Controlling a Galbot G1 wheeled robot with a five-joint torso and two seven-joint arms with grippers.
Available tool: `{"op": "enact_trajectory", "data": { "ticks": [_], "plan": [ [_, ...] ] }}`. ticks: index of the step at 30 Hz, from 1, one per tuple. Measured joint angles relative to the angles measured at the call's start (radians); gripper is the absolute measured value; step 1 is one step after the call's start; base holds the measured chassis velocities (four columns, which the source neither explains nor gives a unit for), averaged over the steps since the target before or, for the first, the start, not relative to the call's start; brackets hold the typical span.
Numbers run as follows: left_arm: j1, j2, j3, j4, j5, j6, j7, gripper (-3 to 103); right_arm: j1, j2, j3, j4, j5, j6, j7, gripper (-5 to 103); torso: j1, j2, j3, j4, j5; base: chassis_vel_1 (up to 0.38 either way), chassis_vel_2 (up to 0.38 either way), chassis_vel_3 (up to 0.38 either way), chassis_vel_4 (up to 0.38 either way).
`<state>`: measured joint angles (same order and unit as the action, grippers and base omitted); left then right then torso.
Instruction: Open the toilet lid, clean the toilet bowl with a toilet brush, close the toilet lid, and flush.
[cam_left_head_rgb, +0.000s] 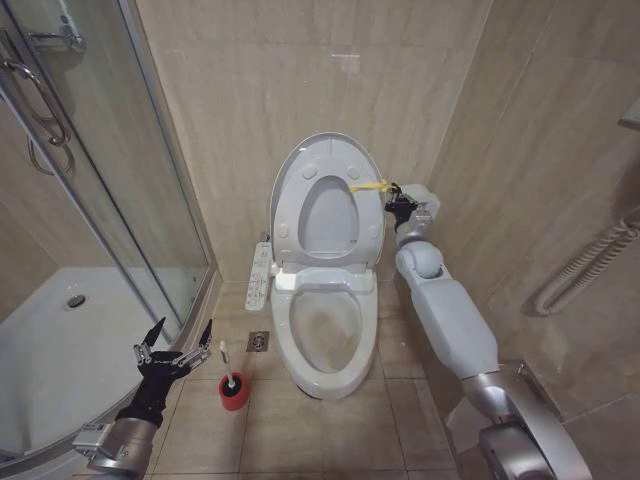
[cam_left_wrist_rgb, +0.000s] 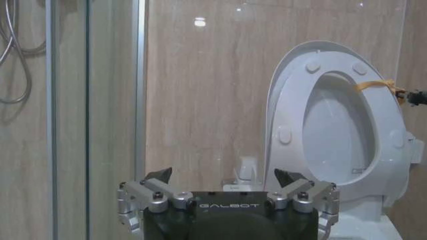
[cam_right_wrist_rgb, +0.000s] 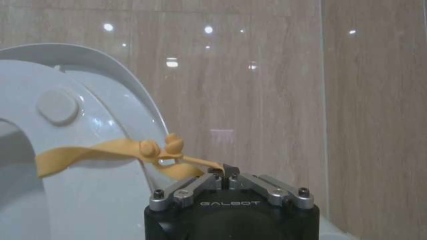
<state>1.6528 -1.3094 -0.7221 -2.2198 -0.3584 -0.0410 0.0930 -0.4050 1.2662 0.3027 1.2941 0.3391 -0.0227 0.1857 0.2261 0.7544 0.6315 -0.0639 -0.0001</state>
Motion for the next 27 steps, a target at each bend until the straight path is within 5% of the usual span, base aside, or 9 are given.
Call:
{"op": "enact_trajectory", "data": {
  "ticks": [10, 11, 18, 19, 26, 27],
  "plan": [
    [0.000, 0.000, 0.000, 0.000, 0.000, 0.000, 0.000, 100, -0.040, -0.018, 0.000, 0.038, 0.001, -0.004, -0.016, 1, 0.000, 0.000, 0.000, -0.0003, 0.0001, 0.000, 0.000, 0.000, 0.000],
    [0.000, 0.000, 0.000, 0.000, 0.000, 0.000, 0.000, 100, -0.040, -0.019, 0.000, 0.039, 0.002, -0.005, -0.016, 15, 0.000, 0.000, 0.000, -0.0004, 0.0001, 0.000, 0.000, 0.000, 0.000],
    [0.000, 0.000, 0.000, 0.000, 0.000, 0.000, 0.000, 100, -0.038, -0.020, -0.001, 0.044, 0.005, -0.013, -0.016, 15, 0.000, 0.000, 0.000, -0.0002, 0.0001, 0.000, 0.000, 0.000, 0.000],
    [0.000, 0.000, 0.000, 0.000, 0.000, 0.000, 0.000, 100, -0.037, -0.021, -0.001, 0.045, 0.005, -0.014, -0.016, 42, 0.000, 0.000, 0.000, -0.0003, 0.0001, 0.000, 0.000, 0.000, 0.000],
    [0.000, 0.000, 0.000, 0.000, 0.000, 0.000, 0.000, 100, -0.048, -0.038, 0.001, 0.061, 0.005, -0.016, -0.016, 42, 0.000, 0.000, 0.000, -0.0004, 0.0001, 0.000, 0.000, 0.000, 0.000],
    [0.000, 0.000, 0.000, 0.000, 0.000, 0.000, 0.000, 100, -0.052, -0.040, 0.001, 0.064, 0.005, -0.015, -0.016, 70, 0.000, 0.000, 0.000, -0.0006, 0.0001, 0.000, 0.000, 0.000, 0.000]
  ]
}}
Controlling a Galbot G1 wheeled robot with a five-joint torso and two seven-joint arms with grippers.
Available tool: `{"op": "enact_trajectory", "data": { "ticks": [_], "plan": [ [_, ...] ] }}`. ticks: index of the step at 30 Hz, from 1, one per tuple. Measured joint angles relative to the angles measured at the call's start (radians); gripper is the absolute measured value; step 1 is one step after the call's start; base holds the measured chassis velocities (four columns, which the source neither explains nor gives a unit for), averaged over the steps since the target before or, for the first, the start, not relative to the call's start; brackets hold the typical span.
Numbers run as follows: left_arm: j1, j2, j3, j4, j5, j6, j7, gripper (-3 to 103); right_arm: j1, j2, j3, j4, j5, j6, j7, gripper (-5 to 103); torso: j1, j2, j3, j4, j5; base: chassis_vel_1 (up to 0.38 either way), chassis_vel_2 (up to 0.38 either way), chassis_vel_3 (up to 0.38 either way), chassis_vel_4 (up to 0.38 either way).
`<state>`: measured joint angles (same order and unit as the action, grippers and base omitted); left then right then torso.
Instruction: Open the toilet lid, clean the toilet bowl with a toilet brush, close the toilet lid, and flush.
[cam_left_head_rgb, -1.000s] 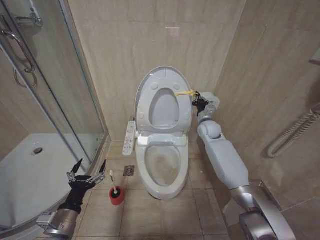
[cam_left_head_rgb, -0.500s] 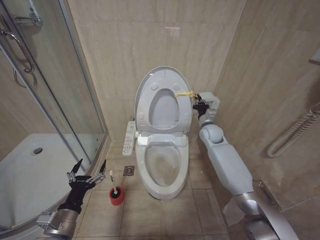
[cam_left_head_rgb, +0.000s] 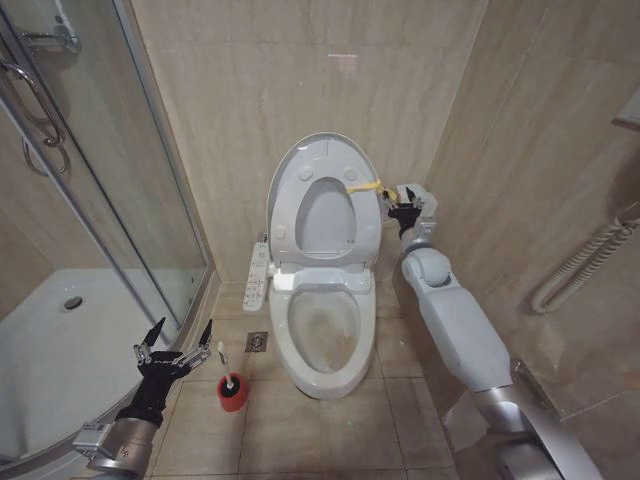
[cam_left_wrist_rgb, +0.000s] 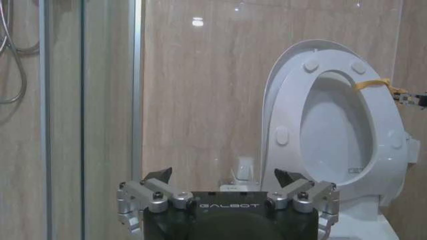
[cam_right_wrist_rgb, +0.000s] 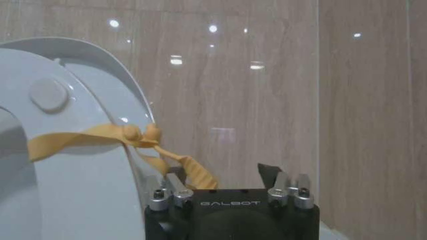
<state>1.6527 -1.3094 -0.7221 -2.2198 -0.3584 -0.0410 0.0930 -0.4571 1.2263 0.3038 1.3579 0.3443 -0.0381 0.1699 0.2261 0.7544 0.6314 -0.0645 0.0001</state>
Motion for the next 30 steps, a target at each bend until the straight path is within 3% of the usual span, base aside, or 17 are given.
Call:
{"op": "enact_trajectory", "data": {
  "ticks": [5, 6, 30],
  "plan": [
    [0.000, 0.000, 0.000, 0.000, 0.000, 0.000, 0.000, 100, -0.022, -0.009, 0.001, 0.017, -0.001, 0.001, -0.001, 70, 0.000, 0.000, 0.000, 0.0004, 0.0001, 0.000, 0.000, 0.000, 0.000],
    [0.000, 0.000, 0.000, 0.000, 0.000, 0.000, 0.000, 100, -0.027, -0.012, 0.002, 0.022, -0.001, 0.001, -0.001, 95, 0.000, 0.000, 0.000, 0.0003, 0.0000, 0.000, 0.000, 0.000, 0.000],
    [0.000, 0.000, 0.000, 0.000, 0.000, 0.000, 0.000, 100, 0.001, -0.017, 0.020, 0.020, -0.018, -0.008, 0.007, 100, 0.000, 0.000, 0.000, 0.0013, -0.0001, 0.000, 0.000, 0.000, 0.000]
  ]
}}
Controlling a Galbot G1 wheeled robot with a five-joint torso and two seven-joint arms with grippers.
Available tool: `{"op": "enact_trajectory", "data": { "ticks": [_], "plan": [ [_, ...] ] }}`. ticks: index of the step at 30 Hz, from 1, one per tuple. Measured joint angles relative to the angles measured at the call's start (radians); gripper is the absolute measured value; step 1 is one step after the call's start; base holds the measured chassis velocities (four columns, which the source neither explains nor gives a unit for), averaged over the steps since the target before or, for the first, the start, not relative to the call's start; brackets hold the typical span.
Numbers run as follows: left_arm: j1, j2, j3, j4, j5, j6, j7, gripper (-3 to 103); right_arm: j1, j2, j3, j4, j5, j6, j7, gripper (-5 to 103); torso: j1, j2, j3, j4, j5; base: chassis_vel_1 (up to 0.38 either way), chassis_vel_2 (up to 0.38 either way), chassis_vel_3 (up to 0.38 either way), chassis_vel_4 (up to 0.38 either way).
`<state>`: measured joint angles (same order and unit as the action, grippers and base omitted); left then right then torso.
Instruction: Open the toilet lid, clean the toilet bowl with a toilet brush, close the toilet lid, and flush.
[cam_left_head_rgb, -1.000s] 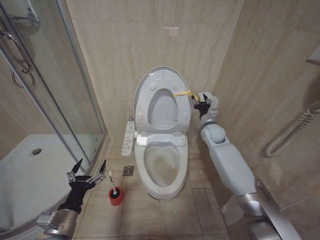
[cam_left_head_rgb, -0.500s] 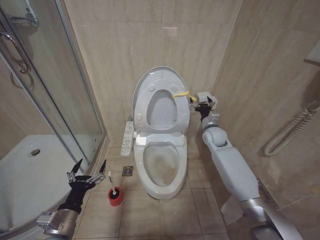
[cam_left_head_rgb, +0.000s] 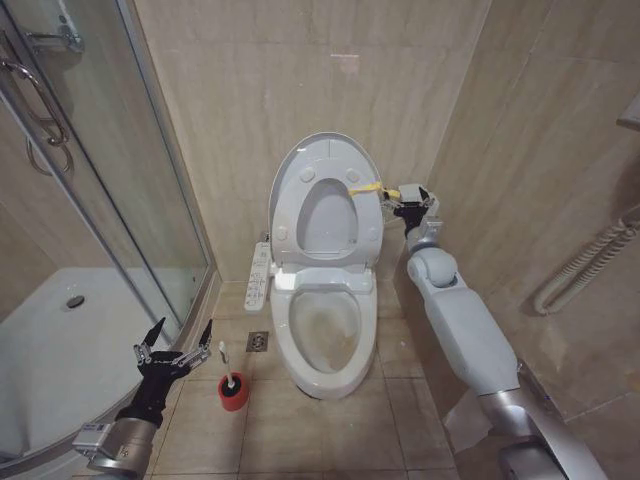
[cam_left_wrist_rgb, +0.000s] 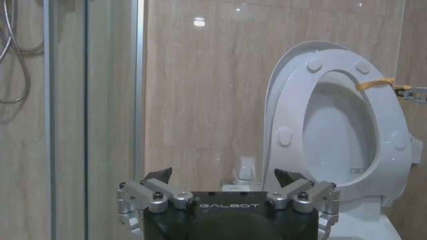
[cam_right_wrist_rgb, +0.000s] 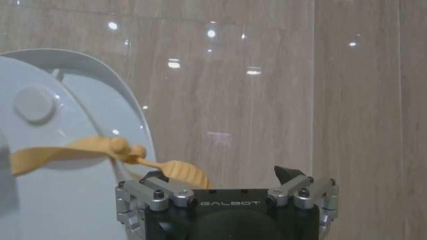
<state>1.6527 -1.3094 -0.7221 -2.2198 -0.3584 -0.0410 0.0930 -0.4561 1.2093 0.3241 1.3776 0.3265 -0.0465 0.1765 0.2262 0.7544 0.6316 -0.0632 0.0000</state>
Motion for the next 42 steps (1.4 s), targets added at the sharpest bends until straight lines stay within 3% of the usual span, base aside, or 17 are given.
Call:
{"op": "enact_trajectory", "data": {
  "ticks": [27, 42],
  "plan": [
    [0.000, 0.000, 0.000, 0.000, 0.000, 0.000, 0.000, 100, -0.122, -0.093, -0.005, 0.138, -0.005, -0.004, -0.031, 100, 0.000, 0.000, 0.000, -0.0010, 0.0001, 0.000, 0.000, 0.000, 0.000],
    [0.000, 0.000, 0.000, 0.000, 0.000, 0.000, 0.000, 100, -0.122, -0.079, -0.053, 0.161, -0.001, -0.008, -0.029, 100, 0.000, 0.000, 0.000, -0.0010, 0.0000, 0.000, 0.000, 0.000, 0.000]
  ]
}}
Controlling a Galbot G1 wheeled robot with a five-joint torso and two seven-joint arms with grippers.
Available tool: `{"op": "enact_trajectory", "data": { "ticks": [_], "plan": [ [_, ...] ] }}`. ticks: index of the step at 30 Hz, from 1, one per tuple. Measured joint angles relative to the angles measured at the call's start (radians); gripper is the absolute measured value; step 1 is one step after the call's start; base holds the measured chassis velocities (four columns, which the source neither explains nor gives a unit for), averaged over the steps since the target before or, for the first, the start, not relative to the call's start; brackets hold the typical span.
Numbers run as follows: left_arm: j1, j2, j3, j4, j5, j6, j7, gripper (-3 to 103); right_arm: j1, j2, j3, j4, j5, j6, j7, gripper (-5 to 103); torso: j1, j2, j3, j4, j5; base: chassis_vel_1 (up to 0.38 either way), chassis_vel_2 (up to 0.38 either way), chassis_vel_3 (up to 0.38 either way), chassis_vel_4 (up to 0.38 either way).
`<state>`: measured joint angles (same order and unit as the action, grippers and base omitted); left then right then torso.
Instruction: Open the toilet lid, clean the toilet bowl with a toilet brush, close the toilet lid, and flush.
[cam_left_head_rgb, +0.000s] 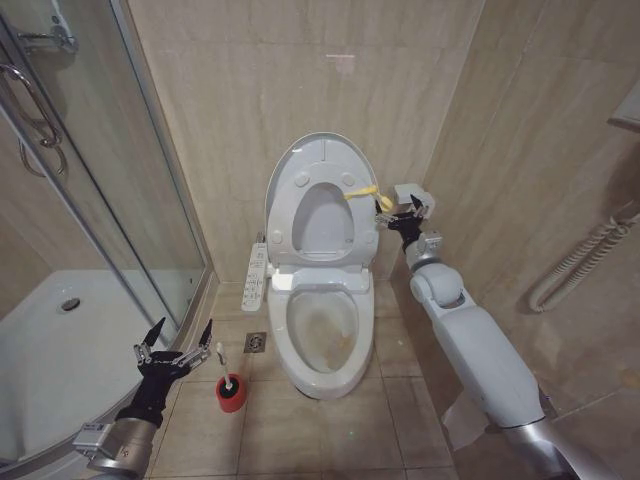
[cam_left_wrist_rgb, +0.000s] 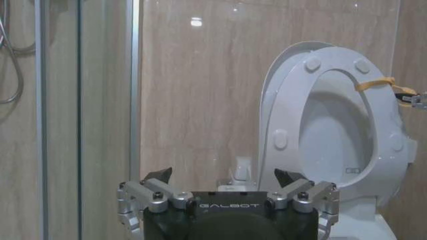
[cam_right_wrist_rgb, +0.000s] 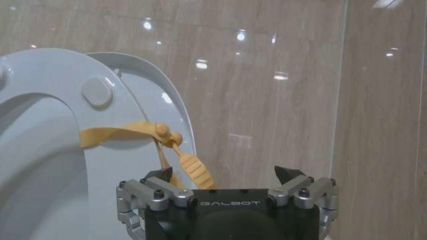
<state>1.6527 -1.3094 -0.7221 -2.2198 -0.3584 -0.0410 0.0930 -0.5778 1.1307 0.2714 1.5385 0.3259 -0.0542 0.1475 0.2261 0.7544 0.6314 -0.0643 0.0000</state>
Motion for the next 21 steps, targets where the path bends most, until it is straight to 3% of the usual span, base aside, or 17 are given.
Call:
{"op": "enact_trajectory", "data": {
  "ticks": [21],
  "plan": [
    [0.000, 0.000, 0.000, 0.000, 0.000, 0.000, 0.000, 100, 0.037, 0.007, -0.020, -0.046, -0.016, -0.003, 0.016, 100, 0.000, 0.000, 0.000, 0.0003, 0.0000, 0.000, 0.000, 0.000, 0.000]
  ]
}}
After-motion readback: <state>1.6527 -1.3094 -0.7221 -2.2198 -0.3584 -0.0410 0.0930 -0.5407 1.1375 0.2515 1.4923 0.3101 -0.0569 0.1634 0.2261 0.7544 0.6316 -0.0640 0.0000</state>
